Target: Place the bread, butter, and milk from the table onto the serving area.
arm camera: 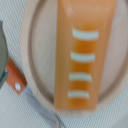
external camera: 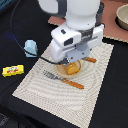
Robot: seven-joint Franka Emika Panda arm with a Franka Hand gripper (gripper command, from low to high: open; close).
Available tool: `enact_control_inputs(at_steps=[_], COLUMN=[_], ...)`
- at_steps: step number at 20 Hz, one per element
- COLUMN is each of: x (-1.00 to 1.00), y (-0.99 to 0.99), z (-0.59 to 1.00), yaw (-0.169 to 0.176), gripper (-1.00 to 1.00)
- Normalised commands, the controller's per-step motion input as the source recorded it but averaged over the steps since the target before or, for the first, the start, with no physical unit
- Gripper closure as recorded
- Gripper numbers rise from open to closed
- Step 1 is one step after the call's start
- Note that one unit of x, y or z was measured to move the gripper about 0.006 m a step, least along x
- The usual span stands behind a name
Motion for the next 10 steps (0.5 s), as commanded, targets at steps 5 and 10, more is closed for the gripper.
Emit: enact_control_inputs(at_steps=[5, 10], x=[-1.0, -1.0], y=[-0.07, -0.14], z=[0.19, 0.01], yaw=[0.0, 0.0], gripper=[-1.0, -1.0])
